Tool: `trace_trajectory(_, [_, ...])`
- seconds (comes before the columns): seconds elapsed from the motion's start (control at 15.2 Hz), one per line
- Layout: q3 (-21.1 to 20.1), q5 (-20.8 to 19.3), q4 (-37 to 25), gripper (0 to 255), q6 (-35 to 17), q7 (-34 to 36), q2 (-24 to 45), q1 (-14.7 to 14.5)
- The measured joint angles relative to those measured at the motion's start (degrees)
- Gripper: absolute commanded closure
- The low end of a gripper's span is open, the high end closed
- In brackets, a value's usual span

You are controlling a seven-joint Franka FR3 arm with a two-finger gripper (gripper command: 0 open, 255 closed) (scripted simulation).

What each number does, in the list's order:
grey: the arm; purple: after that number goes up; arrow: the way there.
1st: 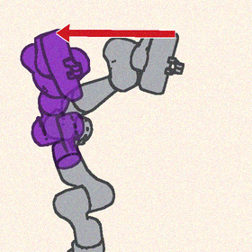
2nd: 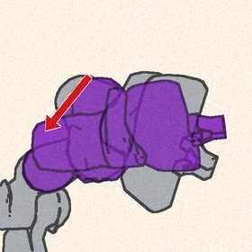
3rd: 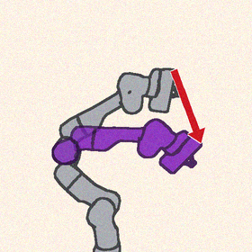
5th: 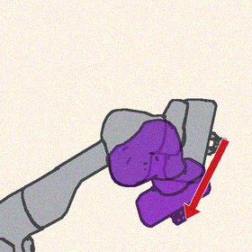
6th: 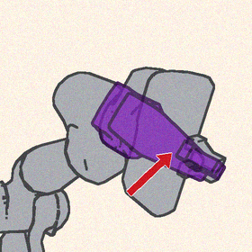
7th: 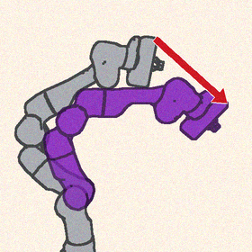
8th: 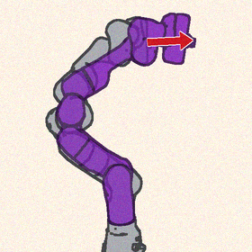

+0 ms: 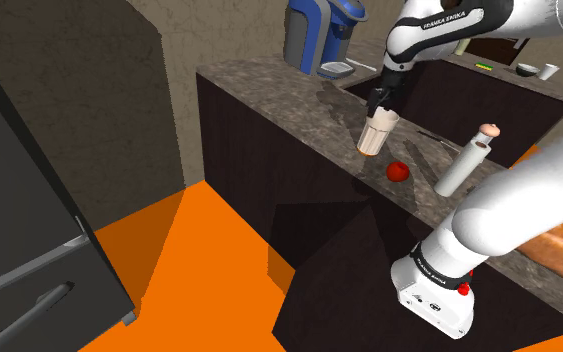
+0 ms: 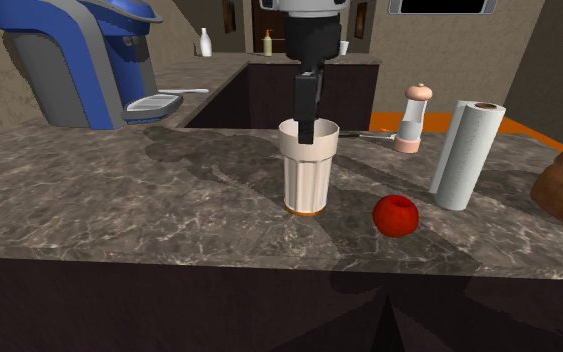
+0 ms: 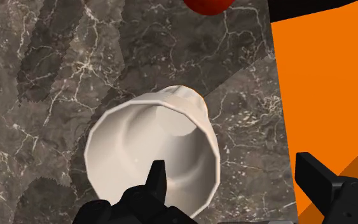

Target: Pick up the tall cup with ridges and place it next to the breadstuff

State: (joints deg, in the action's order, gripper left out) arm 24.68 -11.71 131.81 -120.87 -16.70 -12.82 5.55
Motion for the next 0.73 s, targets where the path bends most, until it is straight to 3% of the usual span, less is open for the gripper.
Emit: trace_trajectory(0.73, [1.8,1.5,2.2,0,-7.5,-2.0,5.2,0.3])
